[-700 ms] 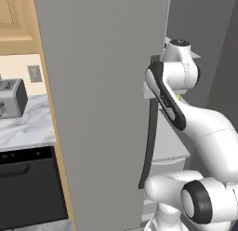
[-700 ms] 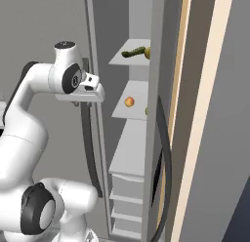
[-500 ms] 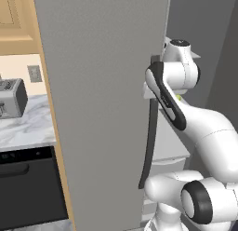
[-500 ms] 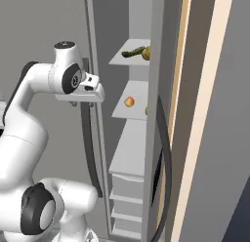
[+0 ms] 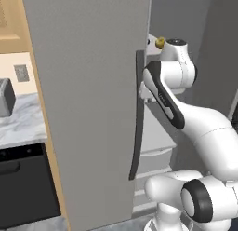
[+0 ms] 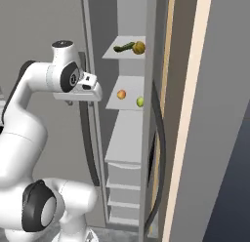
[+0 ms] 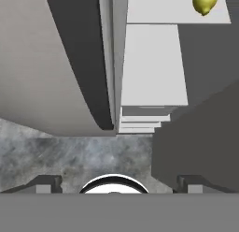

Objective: Take the mango and lemon from the second highest rack and move them to the highest rack where the squashs are located, to maximize freezer space. Close the freezer door after rearranging.

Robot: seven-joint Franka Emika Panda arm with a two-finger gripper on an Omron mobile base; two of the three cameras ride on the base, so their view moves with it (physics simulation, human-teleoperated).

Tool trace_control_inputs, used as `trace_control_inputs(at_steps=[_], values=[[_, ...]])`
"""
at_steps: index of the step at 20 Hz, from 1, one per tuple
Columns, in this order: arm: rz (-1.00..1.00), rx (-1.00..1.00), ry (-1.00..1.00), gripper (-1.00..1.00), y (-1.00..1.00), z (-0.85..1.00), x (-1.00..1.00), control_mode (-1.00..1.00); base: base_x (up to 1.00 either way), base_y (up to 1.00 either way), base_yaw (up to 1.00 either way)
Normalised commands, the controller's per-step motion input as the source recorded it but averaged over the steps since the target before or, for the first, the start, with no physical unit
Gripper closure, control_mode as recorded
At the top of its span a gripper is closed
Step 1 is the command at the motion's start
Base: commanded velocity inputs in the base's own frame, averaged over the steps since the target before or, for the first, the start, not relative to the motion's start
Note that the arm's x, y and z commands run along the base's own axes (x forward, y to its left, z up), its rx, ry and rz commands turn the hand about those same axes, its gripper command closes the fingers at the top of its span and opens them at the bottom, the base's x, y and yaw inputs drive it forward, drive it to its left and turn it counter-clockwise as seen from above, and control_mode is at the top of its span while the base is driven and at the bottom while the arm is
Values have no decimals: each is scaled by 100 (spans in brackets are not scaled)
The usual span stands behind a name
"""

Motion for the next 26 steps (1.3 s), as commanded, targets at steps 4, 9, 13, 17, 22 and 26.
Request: trace_control_inputs(at_steps=[4,9,13,17,22,26], values=[[0,0,0,-100,0,0,0,100,-52,0,-35],[0,0,0,-100,0,0,0,100,2,0,-33],[0,0,0,-100,0,0,0,100,31,0,-14],[0,0,0,-100,0,0,0,100,38,0,-1],[0,0,0,-100,0,0,0,100,51,2,0],[0,0,0,-100,0,0,0,100,54,0,0]])
